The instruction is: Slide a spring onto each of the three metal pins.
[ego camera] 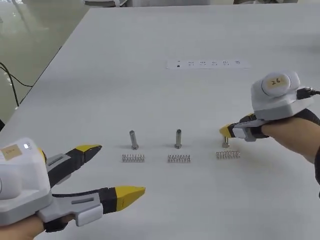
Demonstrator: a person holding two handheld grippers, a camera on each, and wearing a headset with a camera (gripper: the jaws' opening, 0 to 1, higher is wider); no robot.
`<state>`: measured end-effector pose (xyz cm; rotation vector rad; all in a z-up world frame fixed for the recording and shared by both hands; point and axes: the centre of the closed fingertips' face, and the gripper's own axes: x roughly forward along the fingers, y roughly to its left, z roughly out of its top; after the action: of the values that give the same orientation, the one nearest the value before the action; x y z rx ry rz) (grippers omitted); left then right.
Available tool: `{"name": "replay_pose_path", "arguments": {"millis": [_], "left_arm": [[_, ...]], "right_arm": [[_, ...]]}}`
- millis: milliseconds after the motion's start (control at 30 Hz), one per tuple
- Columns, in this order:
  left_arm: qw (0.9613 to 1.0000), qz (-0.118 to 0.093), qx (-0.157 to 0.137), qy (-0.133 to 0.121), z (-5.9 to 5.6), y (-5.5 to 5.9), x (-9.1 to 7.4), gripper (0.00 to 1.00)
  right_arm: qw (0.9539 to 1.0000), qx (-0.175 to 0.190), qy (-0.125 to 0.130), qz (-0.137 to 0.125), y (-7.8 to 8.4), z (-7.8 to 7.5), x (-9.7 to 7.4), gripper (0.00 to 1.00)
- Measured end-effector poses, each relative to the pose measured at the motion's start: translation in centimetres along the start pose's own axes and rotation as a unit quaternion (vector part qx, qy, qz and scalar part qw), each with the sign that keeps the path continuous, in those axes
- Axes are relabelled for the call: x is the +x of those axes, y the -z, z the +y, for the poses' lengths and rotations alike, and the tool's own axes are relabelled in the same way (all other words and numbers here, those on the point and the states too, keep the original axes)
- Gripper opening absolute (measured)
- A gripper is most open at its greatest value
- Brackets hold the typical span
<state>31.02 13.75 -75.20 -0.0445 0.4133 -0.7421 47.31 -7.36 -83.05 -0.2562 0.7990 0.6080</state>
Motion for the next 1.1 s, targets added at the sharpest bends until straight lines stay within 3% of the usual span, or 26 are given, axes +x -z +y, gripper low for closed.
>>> {"name": "replay_pose_path", "arguments": {"millis": [800,1100], "left_arm": [[1.0000,0.000,-0.004,-0.001,0.3,0.1,-0.2,0.80],[1.0000,0.001,-0.004,0.000,0.3,0.1,-0.2,0.79]], "right_arm": [[0.9977,0.049,0.013,0.044,0.9,0.1,1.7,0.24],[0.9964,0.047,0.023,0.067,1.4,0.1,2.1,0.18]]}}
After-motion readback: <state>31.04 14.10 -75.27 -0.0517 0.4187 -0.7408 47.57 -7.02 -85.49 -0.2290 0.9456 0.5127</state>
